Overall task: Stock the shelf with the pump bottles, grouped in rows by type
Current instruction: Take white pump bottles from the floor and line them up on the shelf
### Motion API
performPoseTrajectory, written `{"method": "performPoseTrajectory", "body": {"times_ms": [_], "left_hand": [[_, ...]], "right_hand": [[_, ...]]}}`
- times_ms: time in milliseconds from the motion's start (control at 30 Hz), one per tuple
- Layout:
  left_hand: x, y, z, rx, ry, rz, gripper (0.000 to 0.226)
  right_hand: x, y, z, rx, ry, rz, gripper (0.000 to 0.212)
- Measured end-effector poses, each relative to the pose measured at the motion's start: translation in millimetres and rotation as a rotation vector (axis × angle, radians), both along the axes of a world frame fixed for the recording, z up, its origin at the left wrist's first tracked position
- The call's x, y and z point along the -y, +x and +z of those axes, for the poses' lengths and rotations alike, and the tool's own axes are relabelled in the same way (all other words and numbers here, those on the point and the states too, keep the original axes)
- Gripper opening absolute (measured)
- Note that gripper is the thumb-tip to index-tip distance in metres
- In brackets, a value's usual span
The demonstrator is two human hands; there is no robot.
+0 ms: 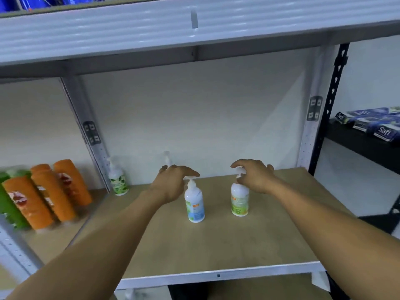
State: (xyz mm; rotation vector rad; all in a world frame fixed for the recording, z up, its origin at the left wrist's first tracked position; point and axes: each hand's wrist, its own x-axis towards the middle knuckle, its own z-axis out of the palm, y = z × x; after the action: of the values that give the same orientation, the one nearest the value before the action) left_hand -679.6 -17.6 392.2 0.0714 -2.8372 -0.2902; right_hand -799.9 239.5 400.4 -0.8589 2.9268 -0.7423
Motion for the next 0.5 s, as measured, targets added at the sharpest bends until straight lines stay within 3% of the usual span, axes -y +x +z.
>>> {"method": "performPoseTrajectory", "body": {"times_ms": [100, 233, 300, 367, 500], "left_hand": [[3.7, 15.8, -19.9, -0.035, 0.074, 0.013, 0.078], [17.0, 52.5, -58.0, -0.087, 0.185, 0.140, 0.083], [35.9, 70.9, -84.2, -0.047, 0.206, 0.253, 0.079], [54.7, 87.6, -105.8, 0.048, 0.211, 0.344, 0.072], [78.2, 109.8, -123.5, 0.163, 0.213, 0.488, 0.065]], "right_hand": [[2.4, 14.0, -13.2, -0.035, -0.049, -0.061, 0.056], [4.3, 42.3, -39.9, -0.441, -0.186, -0.179, 0.056], [7.7, 54.8, -53.1, -0.544, -0.332, -0.168, 0.049], [14.7, 63.4, -64.6, -0.477, -0.383, -0.074, 0.047], [34.6, 76.9, -82.9, -0.120, -0.357, 0.113, 0.059]]}}
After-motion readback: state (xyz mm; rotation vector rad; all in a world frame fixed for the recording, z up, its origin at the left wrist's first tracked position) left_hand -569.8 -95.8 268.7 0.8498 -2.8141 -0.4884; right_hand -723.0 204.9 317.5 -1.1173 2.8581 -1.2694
